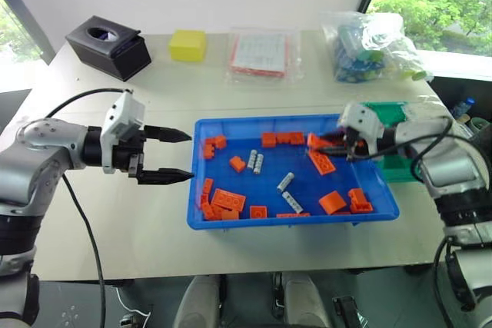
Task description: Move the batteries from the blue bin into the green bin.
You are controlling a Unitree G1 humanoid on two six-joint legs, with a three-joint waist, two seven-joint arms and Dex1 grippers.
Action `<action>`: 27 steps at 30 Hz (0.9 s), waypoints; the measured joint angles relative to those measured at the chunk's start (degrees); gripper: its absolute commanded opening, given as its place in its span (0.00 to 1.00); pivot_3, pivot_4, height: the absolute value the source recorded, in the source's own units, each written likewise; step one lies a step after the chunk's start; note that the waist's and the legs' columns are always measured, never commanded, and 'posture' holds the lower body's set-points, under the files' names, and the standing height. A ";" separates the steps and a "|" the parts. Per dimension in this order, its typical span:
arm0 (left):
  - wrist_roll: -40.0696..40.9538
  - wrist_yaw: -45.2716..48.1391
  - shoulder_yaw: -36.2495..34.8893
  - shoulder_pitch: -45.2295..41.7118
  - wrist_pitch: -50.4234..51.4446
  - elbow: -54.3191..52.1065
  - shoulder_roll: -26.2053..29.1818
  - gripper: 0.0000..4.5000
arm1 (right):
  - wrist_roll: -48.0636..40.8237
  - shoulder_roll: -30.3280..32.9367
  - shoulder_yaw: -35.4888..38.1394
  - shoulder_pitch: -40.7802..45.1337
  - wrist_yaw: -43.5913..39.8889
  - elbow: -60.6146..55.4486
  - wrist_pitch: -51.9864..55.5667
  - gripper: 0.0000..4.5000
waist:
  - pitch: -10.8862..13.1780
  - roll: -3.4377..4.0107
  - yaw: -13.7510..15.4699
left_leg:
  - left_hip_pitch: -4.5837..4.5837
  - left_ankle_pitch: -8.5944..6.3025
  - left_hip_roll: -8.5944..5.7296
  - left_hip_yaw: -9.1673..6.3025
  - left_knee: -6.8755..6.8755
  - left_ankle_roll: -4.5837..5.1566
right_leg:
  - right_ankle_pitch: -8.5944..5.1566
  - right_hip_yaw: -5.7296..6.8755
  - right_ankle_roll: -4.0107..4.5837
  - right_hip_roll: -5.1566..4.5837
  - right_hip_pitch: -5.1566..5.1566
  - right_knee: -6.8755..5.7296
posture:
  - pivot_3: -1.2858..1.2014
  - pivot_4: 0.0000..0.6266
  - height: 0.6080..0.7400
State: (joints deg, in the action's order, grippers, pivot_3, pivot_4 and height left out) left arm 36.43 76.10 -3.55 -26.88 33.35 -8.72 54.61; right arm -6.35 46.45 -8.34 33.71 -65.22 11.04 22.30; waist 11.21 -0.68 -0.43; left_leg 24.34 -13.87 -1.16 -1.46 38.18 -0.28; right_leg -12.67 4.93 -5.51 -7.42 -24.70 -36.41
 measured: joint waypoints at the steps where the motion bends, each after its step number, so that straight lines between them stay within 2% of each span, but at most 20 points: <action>1: 0.00 0.00 0.05 -0.17 0.00 0.02 -0.03 1.00 | 0.29 0.00 0.02 0.00 0.59 -0.02 0.07 0.61 | 0.00 0.00 -0.26 | 0.00 0.00 0.00 0.00 0.00 0.00 | 0.00 -0.01 0.00 0.00 0.00 0.00 | 0.52 0.24 0.64; 3: 0.00 0.01 0.08 -0.89 0.00 0.08 -0.20 1.00 | 0.71 -0.04 0.03 0.21 1.52 -0.09 -0.16 0.82 | 0.00 0.00 -0.39 | 0.00 0.00 0.00 0.00 0.01 0.00 | 0.00 -0.01 0.00 0.00 0.00 0.00 | 0.52 0.24 0.64; 10: 0.03 -0.29 0.13 -1.04 0.03 -0.13 -0.83 1.00 | -1.90 -1.41 0.45 5.84 0.48 -1.21 2.47 0.82 | 0.00 0.00 -0.38 | 0.00 0.00 0.04 -0.04 0.01 0.00 | 0.00 -0.02 0.00 0.01 0.00 0.00 | 0.52 0.24 0.64; 14: 0.33 -0.77 0.16 -1.28 0.29 -0.54 -1.26 1.00 | -4.29 -6.87 -0.20 11.40 1.15 -5.45 9.46 0.82 | 0.00 0.00 -0.49 | -0.02 0.00 0.06 -0.13 0.00 0.00 | 0.00 -0.01 0.01 0.05 -0.01 -0.04 | 0.52 0.24 0.64; 18: 0.28 -0.81 0.49 -1.96 0.40 -0.26 -1.41 1.00 | -4.91 -12.67 -4.44 12.53 4.34 -10.01 16.66 0.82 | 0.00 0.00 -0.05 | 0.04 0.00 0.03 -0.15 0.00 -0.01 | 0.00 -0.01 0.01 0.04 -0.02 -0.05 | 0.52 0.24 0.64; 21: 0.26 -0.76 0.55 -3.03 0.86 0.19 -1.42 1.00 | -4.52 -14.63 -8.18 12.41 4.54 -11.39 16.88 0.82 | 0.00 -0.01 -0.02 | 0.05 0.01 -0.02 -0.14 0.05 -0.01 | 0.01 -0.01 0.00 0.00 0.00 -0.02 | 0.52 0.24 0.64; 27: 0.25 -0.71 0.58 -3.20 1.16 0.35 -1.43 1.00 | -1.21 -17.13 -11.57 12.82 6.64 -6.37 15.44 0.82 | -0.01 -0.01 -0.35 | 0.03 0.01 -0.03 -0.12 0.03 -0.01 | 0.00 -0.01 0.00 0.07 -0.03 -0.06 | 0.52 0.24 0.64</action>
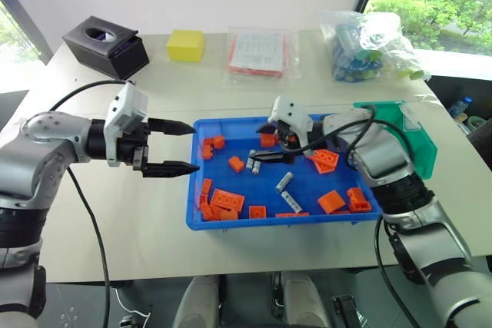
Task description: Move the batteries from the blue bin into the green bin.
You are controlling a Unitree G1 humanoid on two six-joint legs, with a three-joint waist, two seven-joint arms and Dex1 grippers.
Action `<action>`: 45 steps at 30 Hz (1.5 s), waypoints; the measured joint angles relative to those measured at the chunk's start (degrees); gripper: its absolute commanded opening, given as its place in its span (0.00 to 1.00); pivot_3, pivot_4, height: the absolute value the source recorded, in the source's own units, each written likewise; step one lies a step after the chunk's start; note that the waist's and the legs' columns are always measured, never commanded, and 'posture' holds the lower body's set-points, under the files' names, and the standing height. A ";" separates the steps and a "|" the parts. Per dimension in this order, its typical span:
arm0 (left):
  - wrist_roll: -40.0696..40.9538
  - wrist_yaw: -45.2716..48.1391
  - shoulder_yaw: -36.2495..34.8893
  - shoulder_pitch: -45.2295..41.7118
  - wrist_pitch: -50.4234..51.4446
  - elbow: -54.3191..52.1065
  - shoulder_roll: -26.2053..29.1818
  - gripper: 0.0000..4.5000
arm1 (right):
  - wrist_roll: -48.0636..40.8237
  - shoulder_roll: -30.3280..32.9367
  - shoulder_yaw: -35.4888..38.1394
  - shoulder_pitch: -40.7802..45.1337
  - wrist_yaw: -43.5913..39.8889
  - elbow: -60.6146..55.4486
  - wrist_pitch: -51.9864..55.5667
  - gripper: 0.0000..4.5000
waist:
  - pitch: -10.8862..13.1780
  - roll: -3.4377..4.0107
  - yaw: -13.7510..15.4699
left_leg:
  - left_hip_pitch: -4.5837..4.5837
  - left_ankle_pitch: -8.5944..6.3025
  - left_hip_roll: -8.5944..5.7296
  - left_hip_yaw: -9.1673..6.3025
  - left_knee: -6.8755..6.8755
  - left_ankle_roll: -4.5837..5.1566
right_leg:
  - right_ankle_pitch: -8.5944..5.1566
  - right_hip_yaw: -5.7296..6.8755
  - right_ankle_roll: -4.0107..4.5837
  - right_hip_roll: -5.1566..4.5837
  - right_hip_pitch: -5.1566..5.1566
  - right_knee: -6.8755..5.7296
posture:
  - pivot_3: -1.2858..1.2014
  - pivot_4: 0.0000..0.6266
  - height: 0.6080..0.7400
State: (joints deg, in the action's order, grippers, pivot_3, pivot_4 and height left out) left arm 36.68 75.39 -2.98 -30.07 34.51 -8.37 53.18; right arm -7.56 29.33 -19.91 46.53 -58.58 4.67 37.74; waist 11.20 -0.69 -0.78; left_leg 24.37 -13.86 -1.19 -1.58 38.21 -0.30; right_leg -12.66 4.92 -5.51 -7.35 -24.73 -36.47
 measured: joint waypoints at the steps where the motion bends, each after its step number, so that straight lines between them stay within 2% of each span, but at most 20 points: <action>1: 0.01 -0.02 0.00 0.00 0.02 0.00 0.00 1.00 | 0.57 -0.41 -0.63 -0.02 0.35 0.67 -0.30 0.82 | 0.00 0.00 -0.02 | 0.01 0.00 0.00 0.01 0.00 0.00 | 0.00 0.00 0.00 0.00 -0.02 -0.02 | 0.52 0.24 0.64; 2: 0.02 -0.03 0.00 0.00 0.03 0.00 0.00 1.00 | 0.68 -0.78 -0.96 -0.02 0.49 0.97 -0.45 0.82 | 0.00 0.00 -0.03 | 0.01 0.00 0.00 0.01 0.00 0.00 | 0.00 0.00 0.00 0.00 -0.03 -0.04 | 0.52 0.24 0.64; 5: 0.04 -0.16 -0.01 0.02 0.08 -0.06 0.00 1.00 | 1.11 -1.75 -2.07 -0.08 1.27 1.17 0.07 1.00 | 0.00 0.00 -0.05 | 0.01 0.00 0.00 0.01 0.00 0.00 | 0.00 -0.01 0.00 0.00 -0.05 -0.09 | 0.52 0.24 0.64; 23: -0.02 -0.55 -0.03 0.07 0.00 0.03 -0.49 1.00 | 5.50 -4.75 -4.74 -0.69 5.29 3.67 3.09 1.00 | 0.00 0.00 -0.04 | 0.00 0.01 0.00 0.01 0.00 -0.01 | 0.00 -0.02 0.01 0.00 -0.06 -0.13 | 0.52 0.24 0.64; 26: -0.05 -0.52 -0.04 0.02 -0.06 0.45 -0.54 1.00 | 6.26 -4.75 -5.15 -0.71 5.29 3.68 2.91 0.81 | 0.00 0.00 -0.06 | 0.00 0.01 0.00 0.01 0.00 -0.01 | 0.00 -0.02 0.01 0.00 -0.07 -0.13 | 0.52 0.24 0.64; 28: -0.07 -0.52 -0.03 -0.01 -0.07 0.49 -0.78 1.00 | 6.35 -4.84 -5.36 -0.71 5.30 3.68 2.87 0.59 | 0.00 0.00 -0.07 | 0.00 0.01 0.00 0.00 0.00 -0.01 | -0.01 -0.02 0.01 0.00 -0.07 -0.14 | 0.52 0.24 0.64; 29: -0.08 -0.50 -0.03 -0.03 -0.09 0.50 -0.90 1.00 | 6.38 -4.98 -5.36 -0.71 5.35 3.67 2.85 0.51 | 0.00 0.00 -0.07 | 0.00 0.01 0.00 0.00 0.00 -0.01 | -0.01 -0.02 0.01 0.00 -0.07 -0.14 | 0.52 0.24 0.64; 34: -0.46 0.02 -0.02 -0.54 -0.30 1.22 -0.93 1.00 | 6.00 -5.80 -5.16 -0.71 5.40 2.79 4.07 0.52 | 0.00 0.00 -0.07 | 0.00 0.01 0.00 0.00 0.00 -0.01 | -0.01 -0.02 0.01 0.00 -0.09 -0.16 | 0.52 0.24 0.64; 39: -1.16 0.57 0.02 -1.33 -1.14 1.76 -1.30 1.00 | 3.22 -4.11 -0.80 1.88 5.30 -1.36 8.98 0.52 | 0.00 0.01 0.03 | 0.01 0.01 0.00 -0.03 0.01 -0.01 | 0.00 -0.05 0.00 -0.01 -0.11 -0.18 | 0.52 0.24 0.64; 42: -1.21 0.74 0.17 -1.38 -1.28 1.89 -1.54 1.00 | 0.45 -0.39 5.96 5.62 5.69 -4.50 13.78 0.52 | 0.00 0.00 0.18 | 0.02 0.01 0.00 -0.02 0.01 -0.01 | -0.01 -0.05 0.00 -0.01 -0.11 -0.17 | 0.52 0.24 0.64; 45: -1.31 0.96 0.42 -1.48 -1.37 2.13 -1.69 1.00 | -1.28 6.94 11.99 6.29 5.87 -6.62 16.95 0.52 | 0.00 0.00 0.49 | 0.03 0.01 -0.01 0.02 0.00 -0.01 | -0.01 -0.03 0.00 -0.02 -0.09 -0.15 | 0.52 0.24 0.64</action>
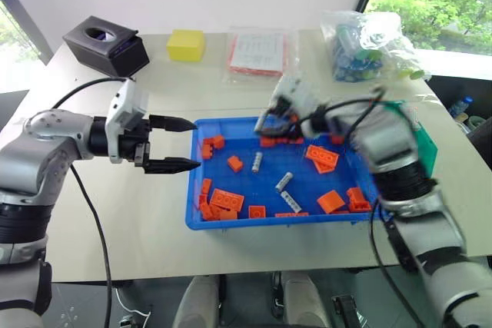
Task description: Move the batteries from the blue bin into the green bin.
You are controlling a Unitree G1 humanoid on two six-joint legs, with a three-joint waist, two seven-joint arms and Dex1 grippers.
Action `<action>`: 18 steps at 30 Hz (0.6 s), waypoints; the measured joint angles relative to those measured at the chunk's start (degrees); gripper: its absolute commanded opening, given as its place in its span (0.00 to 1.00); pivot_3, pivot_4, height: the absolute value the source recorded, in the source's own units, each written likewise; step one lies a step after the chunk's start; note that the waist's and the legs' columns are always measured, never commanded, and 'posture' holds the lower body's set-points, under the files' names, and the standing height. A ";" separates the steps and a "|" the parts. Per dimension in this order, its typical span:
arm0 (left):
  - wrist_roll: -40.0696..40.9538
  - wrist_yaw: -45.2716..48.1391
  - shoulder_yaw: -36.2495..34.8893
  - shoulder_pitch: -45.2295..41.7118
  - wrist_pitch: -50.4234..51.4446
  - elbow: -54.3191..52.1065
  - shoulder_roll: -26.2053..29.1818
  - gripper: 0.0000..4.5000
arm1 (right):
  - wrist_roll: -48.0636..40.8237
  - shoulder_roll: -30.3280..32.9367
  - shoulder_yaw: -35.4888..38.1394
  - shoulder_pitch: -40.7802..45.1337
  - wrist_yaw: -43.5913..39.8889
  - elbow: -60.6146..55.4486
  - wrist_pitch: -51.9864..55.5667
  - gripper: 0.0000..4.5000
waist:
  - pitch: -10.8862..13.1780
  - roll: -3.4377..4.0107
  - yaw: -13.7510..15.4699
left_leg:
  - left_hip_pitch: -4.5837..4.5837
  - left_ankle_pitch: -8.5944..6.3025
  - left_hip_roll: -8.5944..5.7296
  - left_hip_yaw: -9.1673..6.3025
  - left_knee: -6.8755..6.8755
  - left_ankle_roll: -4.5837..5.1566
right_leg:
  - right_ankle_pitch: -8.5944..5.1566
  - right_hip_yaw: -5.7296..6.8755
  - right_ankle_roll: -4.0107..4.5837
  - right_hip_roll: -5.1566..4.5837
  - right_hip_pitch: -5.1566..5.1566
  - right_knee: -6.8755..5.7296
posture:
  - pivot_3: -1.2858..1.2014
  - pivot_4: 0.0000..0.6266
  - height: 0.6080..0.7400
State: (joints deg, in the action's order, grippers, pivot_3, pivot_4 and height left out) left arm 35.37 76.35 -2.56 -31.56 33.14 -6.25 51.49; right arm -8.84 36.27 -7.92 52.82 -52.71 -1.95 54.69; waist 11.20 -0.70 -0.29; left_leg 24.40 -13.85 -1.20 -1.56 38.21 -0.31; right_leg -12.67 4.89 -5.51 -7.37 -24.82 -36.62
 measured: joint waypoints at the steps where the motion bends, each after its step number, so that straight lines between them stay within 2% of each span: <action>1: -0.08 0.03 0.15 -0.12 0.00 0.07 -0.10 1.00 | -0.25 2.16 1.26 -0.39 0.01 -0.23 0.31 0.52 | 0.00 0.00 -0.01 | 0.00 0.00 -0.02 0.02 0.00 0.00 | 0.00 0.00 0.00 -0.01 0.00 0.01 | 0.52 0.24 0.64; 3: -0.30 0.28 0.31 -0.17 -0.13 0.22 -0.28 1.00 | -0.94 9.09 4.85 -3.65 -0.69 -1.00 0.81 0.52 | 0.00 -0.01 0.02 | 0.00 0.00 -0.02 0.05 -0.01 0.00 | 0.00 0.00 0.00 -0.03 0.00 0.02 | 0.52 0.24 0.64; 7: -1.04 0.94 1.28 -0.59 -0.60 0.76 -0.52 1.00 | -1.45 17.39 9.45 -11.03 -1.26 -0.98 0.49 0.52 | 0.00 -0.01 -0.29 | -0.01 0.00 0.00 0.08 -0.02 0.01 | 0.00 -0.01 0.00 -0.03 0.00 0.02 | 0.52 0.24 0.64; 10: -1.15 1.21 1.67 -1.11 -1.03 1.45 -1.02 1.00 | -1.41 21.69 13.36 -17.47 -0.95 0.15 -0.71 0.52 | 0.00 -0.01 -0.46 | -0.03 0.00 0.03 0.14 -0.02 0.01 | 0.00 -0.04 0.00 -0.03 -0.02 0.01 | 0.52 0.24 0.64; 14: -1.22 1.37 1.87 -1.89 -1.10 1.82 -1.30 1.00 | -0.94 23.53 15.74 -24.21 0.25 2.27 -4.24 0.52 | 0.00 -0.01 -0.54 | -0.05 0.00 0.06 0.18 0.00 0.01 | 0.00 -0.06 0.00 -0.03 -0.02 0.01 | 0.52 0.24 0.64; 18: -1.23 1.65 1.89 -2.31 -1.12 1.86 -1.54 1.00 | -0.93 23.51 16.09 -25.71 2.12 3.92 -6.46 0.96 | 0.01 0.01 -0.47 | -0.05 0.00 0.10 0.20 0.01 0.01 | 0.00 -0.10 0.00 -0.04 -0.02 0.01 | 0.52 0.24 0.64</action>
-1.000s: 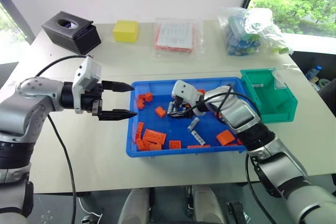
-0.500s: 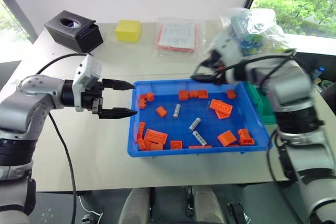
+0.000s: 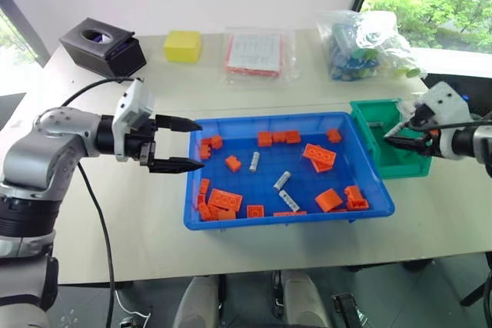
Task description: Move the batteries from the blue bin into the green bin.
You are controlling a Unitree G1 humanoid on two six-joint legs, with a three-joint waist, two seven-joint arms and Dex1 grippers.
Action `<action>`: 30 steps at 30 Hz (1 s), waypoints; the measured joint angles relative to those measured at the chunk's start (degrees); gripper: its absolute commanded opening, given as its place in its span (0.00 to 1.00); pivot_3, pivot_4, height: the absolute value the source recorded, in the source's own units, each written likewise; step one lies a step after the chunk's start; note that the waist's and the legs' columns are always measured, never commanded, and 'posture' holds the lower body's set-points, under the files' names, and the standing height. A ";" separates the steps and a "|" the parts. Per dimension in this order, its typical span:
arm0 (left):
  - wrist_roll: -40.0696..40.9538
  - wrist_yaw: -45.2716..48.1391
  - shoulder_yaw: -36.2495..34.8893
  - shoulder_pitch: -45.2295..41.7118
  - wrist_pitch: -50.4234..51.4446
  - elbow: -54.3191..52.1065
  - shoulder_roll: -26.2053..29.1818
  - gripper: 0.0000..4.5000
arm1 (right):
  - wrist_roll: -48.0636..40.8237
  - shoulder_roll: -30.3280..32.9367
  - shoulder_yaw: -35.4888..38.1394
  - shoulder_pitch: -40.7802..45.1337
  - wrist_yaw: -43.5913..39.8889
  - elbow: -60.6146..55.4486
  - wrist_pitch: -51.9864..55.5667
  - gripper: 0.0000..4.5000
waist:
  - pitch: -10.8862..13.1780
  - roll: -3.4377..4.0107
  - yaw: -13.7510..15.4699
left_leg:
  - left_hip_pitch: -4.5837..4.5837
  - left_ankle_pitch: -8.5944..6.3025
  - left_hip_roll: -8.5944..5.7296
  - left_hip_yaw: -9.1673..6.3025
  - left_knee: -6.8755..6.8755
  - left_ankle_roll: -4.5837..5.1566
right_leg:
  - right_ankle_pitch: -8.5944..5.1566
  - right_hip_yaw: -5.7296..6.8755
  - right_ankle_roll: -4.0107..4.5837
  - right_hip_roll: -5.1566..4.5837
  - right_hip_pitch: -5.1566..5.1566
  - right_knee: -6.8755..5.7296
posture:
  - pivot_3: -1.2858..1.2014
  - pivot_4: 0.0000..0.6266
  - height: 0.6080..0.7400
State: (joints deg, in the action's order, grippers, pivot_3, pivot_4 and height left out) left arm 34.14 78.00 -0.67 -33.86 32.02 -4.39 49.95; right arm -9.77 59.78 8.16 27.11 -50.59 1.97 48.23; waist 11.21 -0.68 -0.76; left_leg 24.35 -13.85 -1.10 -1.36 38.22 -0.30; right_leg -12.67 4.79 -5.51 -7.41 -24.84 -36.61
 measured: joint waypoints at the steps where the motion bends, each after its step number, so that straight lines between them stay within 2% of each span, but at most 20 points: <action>1: 0.00 0.06 0.00 -0.05 0.00 0.01 0.00 1.00 | 0.00 0.00 0.18 0.00 0.27 0.07 -0.35 0.98 | 0.00 0.00 0.05 | 0.00 0.00 0.00 -0.01 0.00 0.00 | 0.00 0.00 0.00 0.00 0.00 0.00 | 0.52 0.24 0.64; 4: -0.12 0.28 0.00 -0.23 0.00 0.34 -0.01 1.00 | 0.02 -0.32 0.20 0.98 1.49 0.88 -2.67 0.98 | 0.00 0.00 0.13 | 0.01 0.00 -0.01 -0.01 0.00 0.00 | 0.00 0.00 0.00 0.00 0.00 0.00 | 0.52 0.24 0.64; 7: -0.34 0.27 0.02 -0.36 0.01 0.50 -0.08 1.00 | -1.14 -1.77 0.14 5.51 1.80 0.87 -2.52 0.98 | 0.01 0.01 -0.09 | 0.00 0.00 0.00 -0.01 0.00 0.00 | 0.00 0.00 0.00 0.01 -0.01 0.00 | 0.52 0.24 0.64; 11: -0.39 0.23 0.01 -0.37 0.05 0.47 -0.11 1.00 | -6.26 -6.56 -1.88 11.93 0.05 -5.64 0.61 0.98 | 0.01 0.01 -0.10 | 0.01 0.00 0.05 -0.16 -0.02 0.00 | -0.01 0.01 0.01 0.08 -0.02 -0.01 | 0.52 0.24 0.64; 16: -0.40 -0.08 -0.04 -0.32 0.16 0.33 -0.12 1.00 | -8.70 -14.59 -10.30 14.36 -0.37 -10.97 2.46 0.98 | 0.00 -0.02 0.23 | 0.06 0.00 0.00 -0.18 0.01 0.00 | 0.00 0.01 0.00 0.03 0.00 0.01 | 0.52 0.24 0.64; 20: -0.35 -0.34 -0.06 -0.29 0.27 -0.21 -0.08 1.00 | -7.20 -19.90 -18.99 14.41 -1.33 -9.60 -1.43 0.98 | 0.00 -0.03 0.20 | 0.06 0.00 -0.06 -0.17 0.02 0.00 | 0.00 0.01 0.00 -0.01 0.00 0.01 | 0.52 0.24 0.64; 25: -0.21 -0.41 -0.14 -0.18 0.97 -0.62 0.57 1.00 | -3.82 -23.36 -24.97 14.45 -2.17 -3.73 -5.99 0.98 | 0.00 -0.04 0.01 | 0.05 0.01 -0.07 -0.15 0.01 0.00 | 0.00 0.01 0.00 0.02 -0.02 -0.03 | 0.52 0.24 0.64; 30: 0.22 -0.84 -0.31 0.61 1.38 -1.96 0.67 1.00 | -1.53 -27.40 -27.96 14.45 -2.27 0.09 -8.97 0.98 | 0.00 -0.04 -0.08 | 0.04 0.01 -0.07 -0.15 0.01 0.00 | 0.00 0.01 0.00 0.04 -0.03 -0.06 | 0.52 0.24 0.64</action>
State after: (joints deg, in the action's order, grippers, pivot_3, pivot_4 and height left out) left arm 34.36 77.16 -0.98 -33.25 33.40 -6.35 50.61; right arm -11.30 32.38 -19.80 41.56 -52.86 2.06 39.27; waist 11.21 -0.72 -0.85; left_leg 24.39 -13.85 -1.17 -1.51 38.23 -0.30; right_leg -12.67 4.80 -5.50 -7.37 -24.87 -36.67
